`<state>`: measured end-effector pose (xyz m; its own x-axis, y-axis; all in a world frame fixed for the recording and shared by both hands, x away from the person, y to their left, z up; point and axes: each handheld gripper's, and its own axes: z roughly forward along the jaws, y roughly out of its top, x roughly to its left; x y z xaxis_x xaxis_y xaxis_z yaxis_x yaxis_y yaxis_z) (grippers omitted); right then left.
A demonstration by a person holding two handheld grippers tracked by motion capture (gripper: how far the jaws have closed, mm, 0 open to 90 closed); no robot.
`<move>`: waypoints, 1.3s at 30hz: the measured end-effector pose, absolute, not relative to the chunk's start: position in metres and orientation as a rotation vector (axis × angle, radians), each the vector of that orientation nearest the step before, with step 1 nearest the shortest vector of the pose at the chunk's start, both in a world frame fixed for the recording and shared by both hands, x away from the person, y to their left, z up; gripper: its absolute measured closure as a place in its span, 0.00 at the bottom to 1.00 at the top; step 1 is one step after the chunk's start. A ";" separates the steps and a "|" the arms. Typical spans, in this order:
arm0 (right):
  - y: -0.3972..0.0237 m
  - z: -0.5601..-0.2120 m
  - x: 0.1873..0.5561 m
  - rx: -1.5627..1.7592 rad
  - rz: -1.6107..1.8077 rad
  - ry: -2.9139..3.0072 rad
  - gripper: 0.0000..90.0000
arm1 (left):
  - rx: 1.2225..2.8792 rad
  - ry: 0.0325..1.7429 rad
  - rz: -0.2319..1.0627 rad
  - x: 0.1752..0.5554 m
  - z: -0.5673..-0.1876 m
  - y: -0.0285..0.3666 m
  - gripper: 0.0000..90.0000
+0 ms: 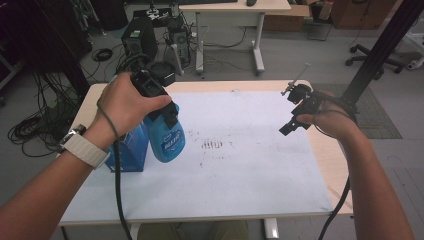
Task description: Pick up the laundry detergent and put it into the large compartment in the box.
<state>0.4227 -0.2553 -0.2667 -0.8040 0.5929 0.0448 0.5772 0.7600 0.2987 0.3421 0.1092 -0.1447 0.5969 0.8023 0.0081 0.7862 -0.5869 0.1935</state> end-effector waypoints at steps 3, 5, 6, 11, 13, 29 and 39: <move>-0.255 -0.267 0.423 0.960 0.465 2.899 0.09 | 2.653 1.335 0.152 0.342 -0.138 0.111 0.42; -0.254 -0.267 0.423 0.960 0.464 2.900 0.09 | 2.645 1.343 0.156 0.343 -0.133 0.112 0.42; -0.254 -0.267 0.423 0.959 0.462 2.901 0.09 | 2.639 1.347 0.159 0.343 -0.130 0.113 0.42; -0.253 -0.267 0.424 0.957 0.461 2.901 0.09 | 2.628 1.363 0.179 0.344 -0.120 0.116 0.42; -0.253 -0.266 0.424 0.957 0.462 2.901 0.09 | 2.621 1.372 0.178 0.344 -0.115 0.117 0.42; -0.251 -0.264 0.423 0.948 0.467 2.900 0.10 | 2.556 1.444 0.186 0.348 -0.089 0.129 0.42; -0.249 -0.265 0.424 0.945 0.463 2.900 0.10 | 2.527 1.508 0.194 0.350 -0.082 0.138 0.42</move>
<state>0.4241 -0.2495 -0.2645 -0.8108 0.5840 0.0390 0.5672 0.7674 0.2991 0.3501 0.1379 -0.0819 0.4734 0.8807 0.0139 0.8555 -0.4635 0.2309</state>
